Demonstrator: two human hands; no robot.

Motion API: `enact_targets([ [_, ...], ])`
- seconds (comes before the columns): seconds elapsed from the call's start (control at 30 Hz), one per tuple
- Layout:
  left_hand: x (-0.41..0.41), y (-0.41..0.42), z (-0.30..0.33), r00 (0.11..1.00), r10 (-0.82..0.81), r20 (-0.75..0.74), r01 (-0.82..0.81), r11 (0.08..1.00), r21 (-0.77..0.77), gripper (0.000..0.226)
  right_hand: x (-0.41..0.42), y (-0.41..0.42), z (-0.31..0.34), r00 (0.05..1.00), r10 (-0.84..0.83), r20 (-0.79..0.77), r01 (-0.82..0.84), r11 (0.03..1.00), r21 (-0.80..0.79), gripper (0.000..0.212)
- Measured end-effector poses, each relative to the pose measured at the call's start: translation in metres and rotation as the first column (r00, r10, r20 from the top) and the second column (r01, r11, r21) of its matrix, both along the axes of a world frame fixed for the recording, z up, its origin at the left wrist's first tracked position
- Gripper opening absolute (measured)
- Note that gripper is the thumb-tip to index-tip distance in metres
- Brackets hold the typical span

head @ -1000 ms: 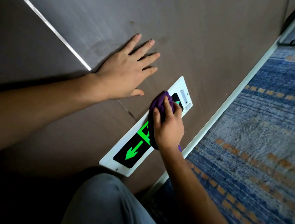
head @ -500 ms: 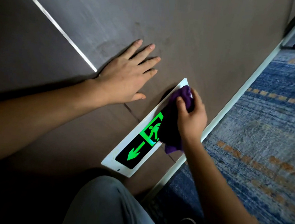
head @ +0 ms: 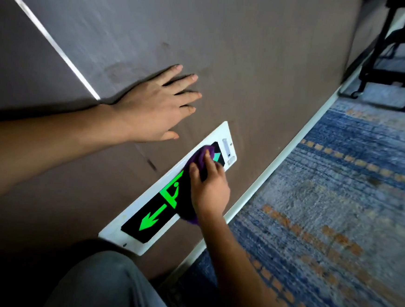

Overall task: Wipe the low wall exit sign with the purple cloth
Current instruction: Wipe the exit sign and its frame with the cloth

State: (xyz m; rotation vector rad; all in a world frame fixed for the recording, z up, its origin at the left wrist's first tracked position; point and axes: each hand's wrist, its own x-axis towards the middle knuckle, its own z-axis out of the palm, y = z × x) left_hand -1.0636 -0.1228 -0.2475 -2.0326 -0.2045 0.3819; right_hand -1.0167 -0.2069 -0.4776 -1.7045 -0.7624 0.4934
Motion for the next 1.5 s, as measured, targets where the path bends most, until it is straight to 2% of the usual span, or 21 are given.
enact_targets([
  [0.17,0.001,0.003,-0.002,1.000,0.011,-0.025,-0.011,1.000,0.015,0.075,0.003,-0.007,-0.003,1.000,0.010,-0.018,-0.009,0.999,0.040,0.051],
  [0.3,0.000,0.003,-0.001,1.000,-0.012,-0.021,0.013,0.999,0.031,0.075,0.052,0.009,0.017,0.990,-0.100,-0.101,0.111,0.987,0.115,0.052],
  [0.37,0.000,0.002,-0.001,1.000,-0.013,-0.028,0.014,0.999,0.044,0.075,0.078,0.023,0.025,0.982,-0.127,-0.139,0.140,0.986,0.090,0.053],
  [0.43,0.001,0.002,-0.002,0.999,-0.007,-0.034,0.009,0.999,0.045,0.075,0.093,0.035,0.030,0.984,-0.087,-0.154,0.095,0.994,0.046,0.055],
  [0.53,0.000,0.003,-0.002,0.999,-0.004,-0.043,0.006,0.998,0.057,0.076,0.086,0.044,0.032,0.997,0.017,-0.078,-0.017,1.000,0.009,0.062],
  [0.83,0.002,-0.002,-0.001,0.999,0.030,-0.044,-0.029,0.999,0.025,0.074,-0.036,-0.014,0.009,0.977,0.083,0.195,-0.085,0.996,-0.001,0.061],
  [0.97,-0.011,-0.008,0.001,0.998,0.039,-0.053,-0.040,0.999,-0.008,0.073,-0.011,-0.016,0.018,0.962,0.100,0.253,-0.108,0.994,0.015,0.054],
  [1.0,-0.017,-0.010,0.000,0.998,0.044,-0.051,-0.045,0.999,-0.015,0.073,0.002,-0.016,0.020,0.968,0.069,0.242,-0.082,0.995,0.047,0.052],
  [1.07,-0.030,-0.015,-0.001,0.998,0.057,-0.032,-0.059,0.997,-0.057,0.072,0.029,-0.011,0.021,0.993,-0.035,0.114,0.023,0.995,0.101,0.050],
  [1.17,-0.057,-0.027,-0.004,0.999,0.049,0.008,-0.048,0.991,-0.124,0.069,0.055,-0.001,0.023,0.993,-0.102,-0.065,0.107,0.992,0.070,0.049],
  [1.37,-0.075,-0.035,-0.006,0.992,0.089,-0.091,-0.093,0.995,-0.037,0.066,0.035,0.001,0.025,0.993,0.121,0.013,-0.120,0.990,-0.070,0.057],
  [1.5,-0.077,-0.032,-0.012,0.991,0.059,-0.122,-0.055,0.998,0.035,0.067,0.008,-0.006,0.025,0.994,0.093,0.064,-0.087,0.991,-0.098,0.058],
])
